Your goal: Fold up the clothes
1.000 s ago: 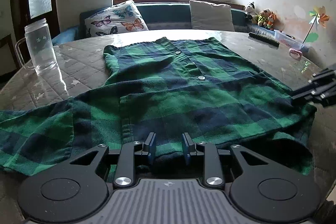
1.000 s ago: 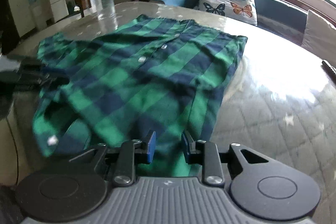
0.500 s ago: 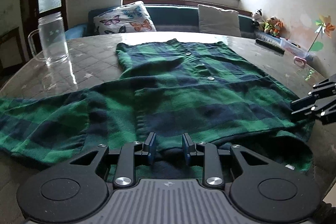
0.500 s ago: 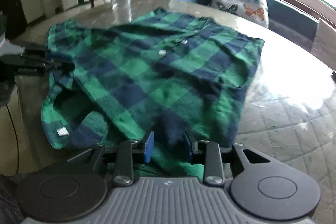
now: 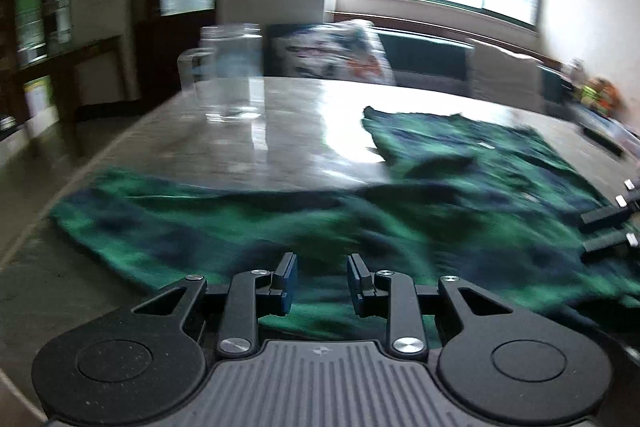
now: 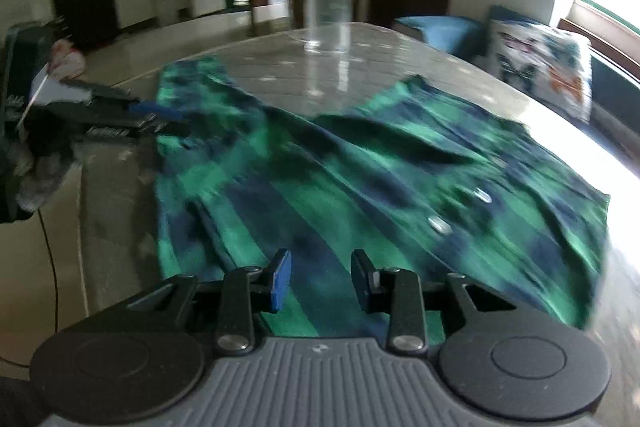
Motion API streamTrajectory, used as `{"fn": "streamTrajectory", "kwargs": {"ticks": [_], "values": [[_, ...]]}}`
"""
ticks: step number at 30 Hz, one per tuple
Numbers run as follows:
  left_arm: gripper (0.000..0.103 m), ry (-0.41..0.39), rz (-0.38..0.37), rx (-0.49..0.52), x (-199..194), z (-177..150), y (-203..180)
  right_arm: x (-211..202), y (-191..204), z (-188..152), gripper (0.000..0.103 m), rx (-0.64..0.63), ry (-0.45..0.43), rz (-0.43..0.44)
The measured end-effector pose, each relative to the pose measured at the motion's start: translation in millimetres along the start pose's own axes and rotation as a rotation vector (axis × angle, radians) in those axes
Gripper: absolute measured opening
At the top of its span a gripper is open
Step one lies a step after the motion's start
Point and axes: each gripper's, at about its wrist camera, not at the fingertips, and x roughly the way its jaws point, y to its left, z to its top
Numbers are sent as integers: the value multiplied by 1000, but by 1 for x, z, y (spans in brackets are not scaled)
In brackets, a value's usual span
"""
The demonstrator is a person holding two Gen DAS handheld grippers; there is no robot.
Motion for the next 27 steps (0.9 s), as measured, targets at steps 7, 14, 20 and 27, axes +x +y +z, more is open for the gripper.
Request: {"fn": "streamTrajectory", "kwargs": {"ticks": [7, 14, 20, 27], "values": [[34, -3, 208, -138, 20, 15, 68, 42, 32, 24, 33, -60, 5, 69], [35, -6, 366, -254, 43, 26, 125, 56, 43, 23, 33, -77, 41, 105], [36, 5, 431, -328, 64, 34, 161, 48, 37, 24, 33, -52, 29, 108], [36, 14, 446, -368, 73, 37, 175, 38, 31, 24, 33, -28, 14, 113]]}}
